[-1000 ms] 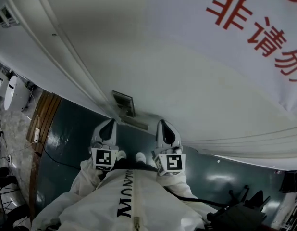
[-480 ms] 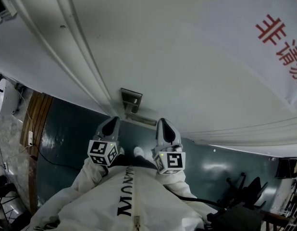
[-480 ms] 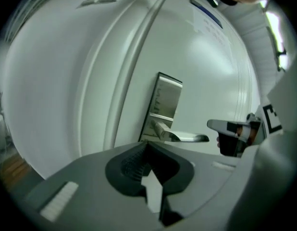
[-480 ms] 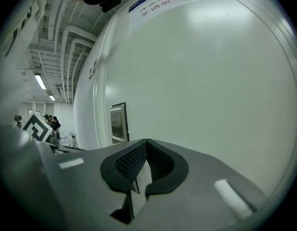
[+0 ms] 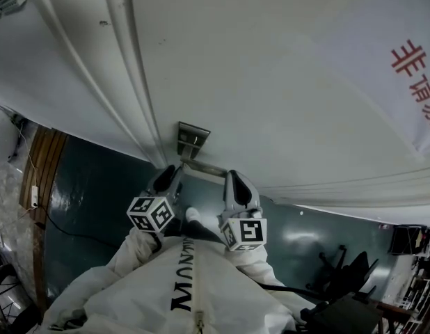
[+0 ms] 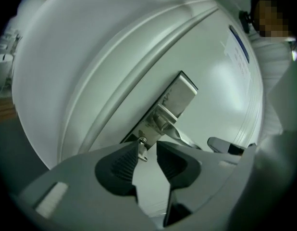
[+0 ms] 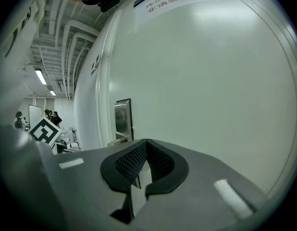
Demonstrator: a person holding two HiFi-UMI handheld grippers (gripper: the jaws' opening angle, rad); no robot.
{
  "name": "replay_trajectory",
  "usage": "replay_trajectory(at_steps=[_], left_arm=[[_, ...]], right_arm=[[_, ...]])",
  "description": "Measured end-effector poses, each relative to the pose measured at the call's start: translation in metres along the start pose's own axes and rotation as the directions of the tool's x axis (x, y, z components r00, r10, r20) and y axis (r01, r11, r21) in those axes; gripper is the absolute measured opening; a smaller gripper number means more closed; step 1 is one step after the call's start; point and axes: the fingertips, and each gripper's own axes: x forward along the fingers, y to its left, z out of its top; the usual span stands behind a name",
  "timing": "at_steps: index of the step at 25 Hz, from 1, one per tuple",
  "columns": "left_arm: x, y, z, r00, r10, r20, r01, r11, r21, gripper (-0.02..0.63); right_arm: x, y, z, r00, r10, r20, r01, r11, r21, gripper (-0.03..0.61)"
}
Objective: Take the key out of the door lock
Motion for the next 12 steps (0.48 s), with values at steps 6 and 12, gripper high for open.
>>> replay_trajectory(at_steps=[6,12], left_arm=[[0.009,0.003,-0.018,0.996,-0.054,0.077,0.081,0.912,-0.403,0.15],[0.017,0.005,-0.021,0.987,-0.042,0.157,0.124,0.818,-0.561,0.147]], right_arm=[[0.001,-0.003,-0.003,1.0,0.019,-0.015,-0.019,1.0,0.003,0.0],[0.005,-0.001,-0.004,0.998,0.05,-0.023,-0.05,0.999,0.0,0.0]])
